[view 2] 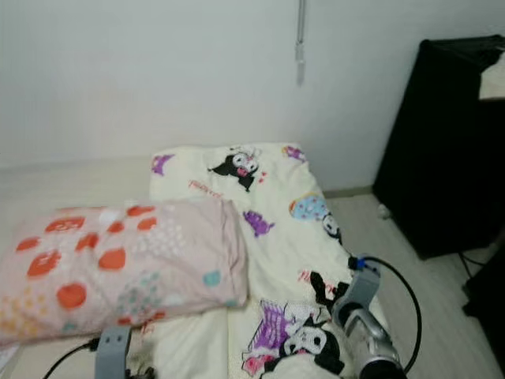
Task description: Clean up the room
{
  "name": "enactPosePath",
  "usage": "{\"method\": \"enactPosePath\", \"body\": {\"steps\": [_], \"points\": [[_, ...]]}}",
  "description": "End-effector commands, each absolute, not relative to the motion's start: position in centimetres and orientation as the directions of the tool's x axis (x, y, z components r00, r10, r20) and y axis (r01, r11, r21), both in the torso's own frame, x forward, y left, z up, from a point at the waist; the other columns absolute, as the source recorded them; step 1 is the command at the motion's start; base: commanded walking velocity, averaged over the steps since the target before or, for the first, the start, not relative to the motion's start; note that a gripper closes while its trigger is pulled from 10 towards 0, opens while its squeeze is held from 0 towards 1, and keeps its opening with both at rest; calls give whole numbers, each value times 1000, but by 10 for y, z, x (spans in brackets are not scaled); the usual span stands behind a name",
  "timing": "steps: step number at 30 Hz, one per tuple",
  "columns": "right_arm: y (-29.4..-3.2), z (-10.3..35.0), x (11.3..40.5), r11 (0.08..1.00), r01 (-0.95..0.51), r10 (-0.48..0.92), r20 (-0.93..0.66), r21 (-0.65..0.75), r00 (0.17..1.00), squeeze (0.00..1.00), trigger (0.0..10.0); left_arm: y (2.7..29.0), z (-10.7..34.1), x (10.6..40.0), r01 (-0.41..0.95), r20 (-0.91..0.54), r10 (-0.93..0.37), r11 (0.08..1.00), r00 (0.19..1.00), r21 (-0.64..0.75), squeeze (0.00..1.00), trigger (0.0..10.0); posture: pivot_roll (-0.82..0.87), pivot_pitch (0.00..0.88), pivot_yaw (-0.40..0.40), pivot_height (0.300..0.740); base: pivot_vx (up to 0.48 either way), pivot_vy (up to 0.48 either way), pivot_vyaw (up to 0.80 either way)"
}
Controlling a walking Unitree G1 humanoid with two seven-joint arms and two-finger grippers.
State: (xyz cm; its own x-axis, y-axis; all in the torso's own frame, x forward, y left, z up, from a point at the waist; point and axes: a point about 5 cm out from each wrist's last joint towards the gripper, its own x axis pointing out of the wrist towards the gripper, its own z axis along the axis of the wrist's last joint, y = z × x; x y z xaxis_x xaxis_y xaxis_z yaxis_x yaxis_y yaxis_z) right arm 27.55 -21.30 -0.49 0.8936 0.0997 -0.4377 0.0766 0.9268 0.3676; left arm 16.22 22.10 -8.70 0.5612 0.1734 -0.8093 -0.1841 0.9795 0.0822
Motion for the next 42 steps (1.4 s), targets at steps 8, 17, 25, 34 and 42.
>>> {"method": "enactPosePath", "body": {"steps": [8,17,25,34,42], "points": [[-213,-30,252,959,83,88,-564,270,821,0,10000,227,-91,151,-169,-837,187,979,514,115,0,10000,-157,0,45,725,0,0,0],[-207,-60,217,995,17,63,-718,103,693,0,10000,218,-89,161,-148,-830,148,986,538,80,0,10000,-141,0,40,740,0,0,0],[-205,-75,193,995,-95,27,-810,-35,586,0,10000,213,-90,161,-96,-837,108,993,536,67,0,10000,-128,0,37,740,0,-265,699],[-207,-81,182,991,-119,16,-839,-58,544,0,10000,213,-91,157,-91,-844,102,994,527,63,0,10000,-128,0,35,740,0,-465,788],[-210,-86,172,993,-103,1,-860,-60,510,0,10000,212,-92,156,-111,-846,108,992,522,58,0,10000,-129,0,37,740,0,0,790]]}}
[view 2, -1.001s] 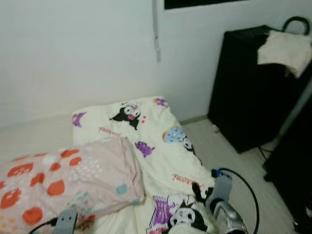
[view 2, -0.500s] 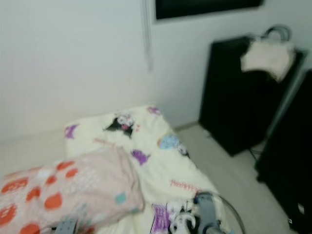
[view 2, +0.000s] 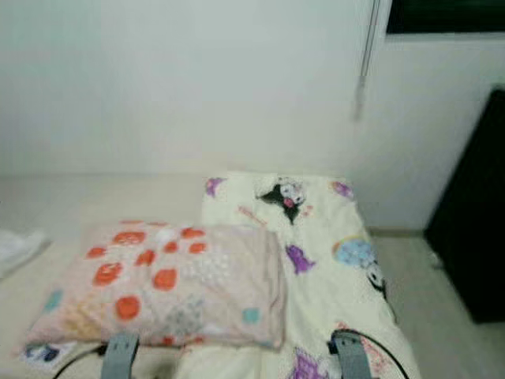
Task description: Clean up the room
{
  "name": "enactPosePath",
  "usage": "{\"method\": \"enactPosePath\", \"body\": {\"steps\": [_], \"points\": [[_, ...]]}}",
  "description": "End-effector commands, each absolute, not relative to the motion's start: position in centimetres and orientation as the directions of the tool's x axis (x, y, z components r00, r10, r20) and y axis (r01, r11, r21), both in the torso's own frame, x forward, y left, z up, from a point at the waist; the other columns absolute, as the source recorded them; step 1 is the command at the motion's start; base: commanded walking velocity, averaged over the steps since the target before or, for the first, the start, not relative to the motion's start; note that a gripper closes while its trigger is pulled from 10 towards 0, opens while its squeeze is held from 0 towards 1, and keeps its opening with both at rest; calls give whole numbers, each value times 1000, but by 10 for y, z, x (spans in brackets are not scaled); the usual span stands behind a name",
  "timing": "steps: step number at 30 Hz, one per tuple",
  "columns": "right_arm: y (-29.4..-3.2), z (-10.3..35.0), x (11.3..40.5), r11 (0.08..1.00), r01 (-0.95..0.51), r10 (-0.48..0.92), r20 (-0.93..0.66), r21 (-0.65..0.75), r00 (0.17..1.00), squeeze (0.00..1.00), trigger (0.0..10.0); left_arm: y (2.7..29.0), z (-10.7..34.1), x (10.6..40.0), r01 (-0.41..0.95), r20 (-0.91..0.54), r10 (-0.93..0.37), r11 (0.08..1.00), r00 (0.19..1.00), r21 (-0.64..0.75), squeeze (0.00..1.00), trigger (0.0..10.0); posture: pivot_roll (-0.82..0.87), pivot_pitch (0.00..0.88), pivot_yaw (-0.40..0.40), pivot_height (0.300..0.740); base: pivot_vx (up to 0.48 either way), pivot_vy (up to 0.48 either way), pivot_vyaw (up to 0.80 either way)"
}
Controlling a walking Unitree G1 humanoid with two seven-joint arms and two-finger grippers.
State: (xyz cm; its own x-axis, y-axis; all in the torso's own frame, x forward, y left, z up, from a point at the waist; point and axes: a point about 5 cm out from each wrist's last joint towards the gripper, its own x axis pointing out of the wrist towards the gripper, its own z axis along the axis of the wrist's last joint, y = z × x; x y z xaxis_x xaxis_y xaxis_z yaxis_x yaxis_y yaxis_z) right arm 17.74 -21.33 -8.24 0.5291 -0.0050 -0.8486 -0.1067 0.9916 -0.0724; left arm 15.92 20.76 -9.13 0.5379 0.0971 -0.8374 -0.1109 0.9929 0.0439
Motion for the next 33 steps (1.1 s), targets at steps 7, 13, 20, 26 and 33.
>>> {"method": "enactPosePath", "body": {"steps": [7,13,20,26,33], "points": [[-211,-88,167,996,-81,1,-870,-45,493,0,10000,211,-93,155,-103,-851,102,993,516,57,0,10000,-129,0,43,740,0,0,788],[-210,-89,164,996,-76,5,-876,-37,483,0,10000,211,-93,155,-97,-854,97,994,511,54,0,10000,-128,0,43,740,0,0,791],[-210,-92,158,997,-65,4,-885,-30,465,0,10000,209,-94,153,-95,-860,90,994,502,49,0,10000,-127,0,44,740,0,0,790],[-210,-93,156,998,-59,3,-889,-27,458,0,10000,209,-95,151,-93,-864,89,994,496,49,0,10000,-125,0,43,740,0,0,788],[-210,-93,156,998,-57,8,-889,-21,458,0,10000,210,-95,150,-92,-866,89,994,492,49,0,10000,-125,0,44,740,0,0,788]]}}
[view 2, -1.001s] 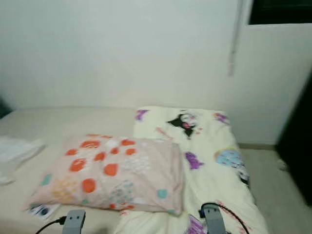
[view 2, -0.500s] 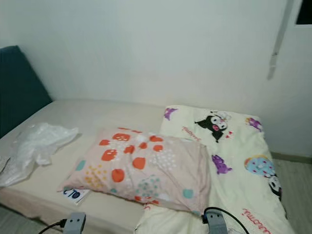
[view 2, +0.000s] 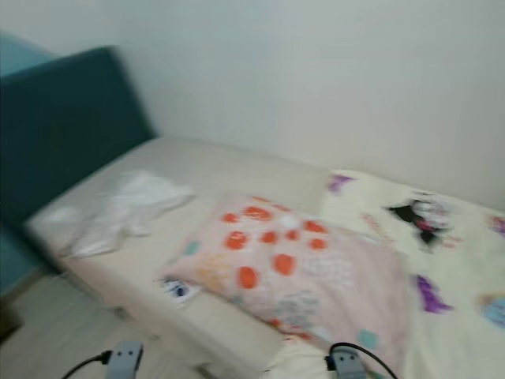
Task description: Clean up the room
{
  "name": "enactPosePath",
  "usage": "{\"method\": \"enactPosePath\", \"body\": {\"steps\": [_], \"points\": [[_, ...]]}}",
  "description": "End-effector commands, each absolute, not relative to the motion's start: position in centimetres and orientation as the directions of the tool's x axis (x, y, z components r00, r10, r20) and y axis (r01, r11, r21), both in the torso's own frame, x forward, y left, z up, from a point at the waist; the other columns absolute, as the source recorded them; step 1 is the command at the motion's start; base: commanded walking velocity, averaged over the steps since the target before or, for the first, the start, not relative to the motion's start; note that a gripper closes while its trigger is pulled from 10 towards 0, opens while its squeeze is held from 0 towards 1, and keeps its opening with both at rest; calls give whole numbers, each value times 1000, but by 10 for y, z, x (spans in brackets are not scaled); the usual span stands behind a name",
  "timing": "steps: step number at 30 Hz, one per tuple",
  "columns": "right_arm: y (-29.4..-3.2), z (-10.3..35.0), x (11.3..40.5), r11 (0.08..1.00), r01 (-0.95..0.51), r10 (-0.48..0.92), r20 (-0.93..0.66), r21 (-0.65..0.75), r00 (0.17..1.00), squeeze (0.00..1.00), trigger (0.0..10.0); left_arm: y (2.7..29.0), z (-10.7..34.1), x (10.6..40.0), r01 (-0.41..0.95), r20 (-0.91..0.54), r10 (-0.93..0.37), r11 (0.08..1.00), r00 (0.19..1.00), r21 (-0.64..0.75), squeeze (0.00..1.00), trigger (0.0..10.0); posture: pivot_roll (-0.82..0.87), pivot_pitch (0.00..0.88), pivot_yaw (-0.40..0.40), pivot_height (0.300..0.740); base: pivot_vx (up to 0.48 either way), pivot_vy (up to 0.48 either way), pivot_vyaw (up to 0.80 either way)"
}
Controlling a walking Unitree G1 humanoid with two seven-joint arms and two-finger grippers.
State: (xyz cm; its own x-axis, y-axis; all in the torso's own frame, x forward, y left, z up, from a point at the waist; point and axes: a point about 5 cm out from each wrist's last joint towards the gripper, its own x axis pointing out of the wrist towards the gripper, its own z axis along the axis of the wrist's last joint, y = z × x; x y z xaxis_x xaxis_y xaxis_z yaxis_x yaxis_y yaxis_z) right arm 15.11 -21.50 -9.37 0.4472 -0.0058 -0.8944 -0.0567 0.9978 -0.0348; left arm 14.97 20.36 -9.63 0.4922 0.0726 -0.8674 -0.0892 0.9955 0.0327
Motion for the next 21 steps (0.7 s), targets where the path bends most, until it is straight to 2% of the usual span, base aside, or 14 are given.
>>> {"method": "enactPosePath", "body": {"steps": [1,21], "points": [[-210,-93,156,998,-57,8,-889,-20,459,0,10000,210,-95,150,-92,-866,88,995,492,49,0,10000,-125,0,44,740,0,0,788],[-205,-87,167,994,-88,102,-847,66,522,0,10000,207,-97,146,-64,-879,89,996,468,66,0,10000,-129,0,33,740,0,0,789]]}}
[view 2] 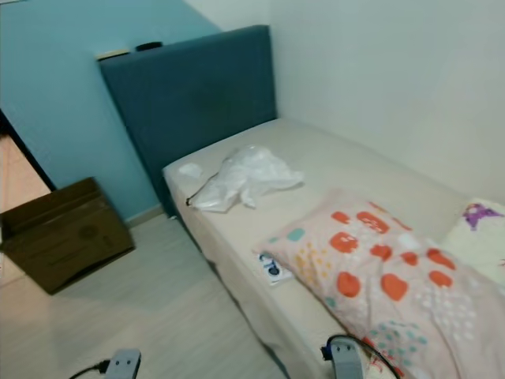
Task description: Clean up the room
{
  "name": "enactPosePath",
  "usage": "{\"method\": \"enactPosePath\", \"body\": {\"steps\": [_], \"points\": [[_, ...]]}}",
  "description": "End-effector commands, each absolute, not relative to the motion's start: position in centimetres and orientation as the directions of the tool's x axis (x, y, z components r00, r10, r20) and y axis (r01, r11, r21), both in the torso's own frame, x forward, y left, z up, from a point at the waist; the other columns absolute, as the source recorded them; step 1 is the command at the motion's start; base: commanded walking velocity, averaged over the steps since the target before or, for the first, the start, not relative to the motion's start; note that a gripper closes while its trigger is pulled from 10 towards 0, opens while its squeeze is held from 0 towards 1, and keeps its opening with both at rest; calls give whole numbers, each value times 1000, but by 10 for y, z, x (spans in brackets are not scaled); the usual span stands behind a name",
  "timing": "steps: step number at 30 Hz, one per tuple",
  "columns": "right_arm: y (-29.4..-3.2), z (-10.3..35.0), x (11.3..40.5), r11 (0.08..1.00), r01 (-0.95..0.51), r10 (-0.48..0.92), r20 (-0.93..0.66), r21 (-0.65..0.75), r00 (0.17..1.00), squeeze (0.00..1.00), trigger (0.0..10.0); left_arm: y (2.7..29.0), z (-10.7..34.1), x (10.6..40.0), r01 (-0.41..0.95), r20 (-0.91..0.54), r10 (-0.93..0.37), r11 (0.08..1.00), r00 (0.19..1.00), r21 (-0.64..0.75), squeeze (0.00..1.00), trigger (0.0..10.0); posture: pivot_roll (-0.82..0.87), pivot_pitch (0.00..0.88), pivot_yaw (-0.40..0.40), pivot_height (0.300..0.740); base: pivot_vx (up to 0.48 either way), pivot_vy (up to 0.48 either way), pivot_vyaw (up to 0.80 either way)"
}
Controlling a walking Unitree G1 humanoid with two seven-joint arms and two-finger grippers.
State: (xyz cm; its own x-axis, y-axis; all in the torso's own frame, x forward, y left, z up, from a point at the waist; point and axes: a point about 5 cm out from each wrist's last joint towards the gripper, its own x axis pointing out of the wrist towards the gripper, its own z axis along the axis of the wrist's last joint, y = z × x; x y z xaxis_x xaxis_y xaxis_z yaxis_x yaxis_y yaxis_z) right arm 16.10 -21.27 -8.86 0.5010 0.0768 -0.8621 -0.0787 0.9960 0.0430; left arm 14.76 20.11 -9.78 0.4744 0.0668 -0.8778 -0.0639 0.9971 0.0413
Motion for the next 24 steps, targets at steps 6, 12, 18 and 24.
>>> {"method": "enactPosePath", "body": {"steps": [6,12,18,24], "points": [[-206,-85,171,991,-108,127,-838,82,531,0,10000,210,-99,141,-56,-887,120,993,445,107,0,10000,-125,0,21,740,0,0,789],[-205,-84,172,989,-124,139,-836,86,530,0,10000,213,-99,139,-50,-890,137,990,436,128,0,10000,-122,0,16,740,0,0,793],[-205,-85,171,989,-132,125,-845,65,521,0,10000,215,-99,138,-51,-890,143,990,433,134,0,10000,-120,0,19,740,0,0,788],[-210,-87,167,996,-79,67,-849,30,524,0,10000,215,-99,139,-43,-888,139,990,438,133,0,10000,-124,0,27,740,0,0,387]]}}
